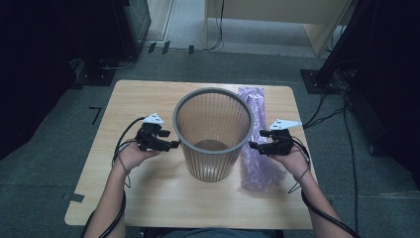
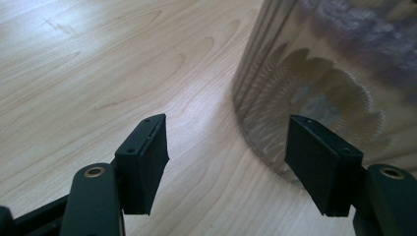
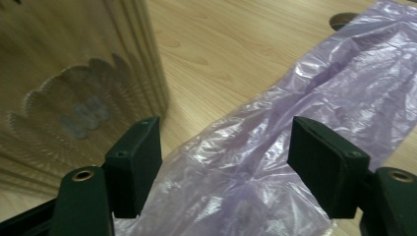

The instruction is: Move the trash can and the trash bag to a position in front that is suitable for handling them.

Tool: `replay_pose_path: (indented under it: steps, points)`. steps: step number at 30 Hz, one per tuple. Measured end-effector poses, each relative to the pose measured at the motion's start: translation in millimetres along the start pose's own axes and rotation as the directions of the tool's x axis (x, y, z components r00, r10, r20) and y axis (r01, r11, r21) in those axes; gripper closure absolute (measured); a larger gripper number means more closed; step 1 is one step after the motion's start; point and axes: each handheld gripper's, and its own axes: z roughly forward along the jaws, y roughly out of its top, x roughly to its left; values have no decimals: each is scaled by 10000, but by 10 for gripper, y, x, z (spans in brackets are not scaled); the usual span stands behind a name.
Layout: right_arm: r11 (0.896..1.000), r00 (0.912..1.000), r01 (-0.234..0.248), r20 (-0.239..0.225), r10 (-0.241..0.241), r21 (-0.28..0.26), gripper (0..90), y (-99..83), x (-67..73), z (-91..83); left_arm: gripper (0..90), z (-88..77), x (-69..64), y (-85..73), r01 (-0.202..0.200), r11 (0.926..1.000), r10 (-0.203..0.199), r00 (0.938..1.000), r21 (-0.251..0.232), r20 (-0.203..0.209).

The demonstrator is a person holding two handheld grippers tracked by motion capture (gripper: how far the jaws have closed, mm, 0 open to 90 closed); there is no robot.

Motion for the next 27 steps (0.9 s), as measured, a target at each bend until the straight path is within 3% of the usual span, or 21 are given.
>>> replay_pose_path:
  steps: [7,13,16,18,20,23,27]
  points:
    - [9999,9988,-143,-461,140,-58,318,54,131,-43,329,-133,-97,9,-218,9991,235,9986,-369,467]
    - [9994,9946,341,-984,-342,-20,318,43,298,-80,332,-208,-211,-5,-533,9977,573,9930,-415,1034]
    - [9982,9899,603,-1285,-598,-2,318,39,381,-102,351,-207,-252,-15,-743,9968,770,9912,-290,1078]
    - [9966,9856,825,-1479,-820,-28,324,45,425,-108,353,-204,-252,-19,-681,9974,705,9913,-252,1112]
    - [9945,9850,1051,-1370,-1045,-28,317,47,435,-102,353,-198,-247,-17,-624,9977,650,9914,-257,1138]
    - [9966,9863,824,-1429,-830,-101,311,38,388,-97,353,-184,-254,-8,-602,9979,626,9916,-247,1135]
    - [9961,9871,871,-1338,-880,-126,311,38,358,-110,354,-146,-260,7,-511,9981,549,9918,-351,1150]
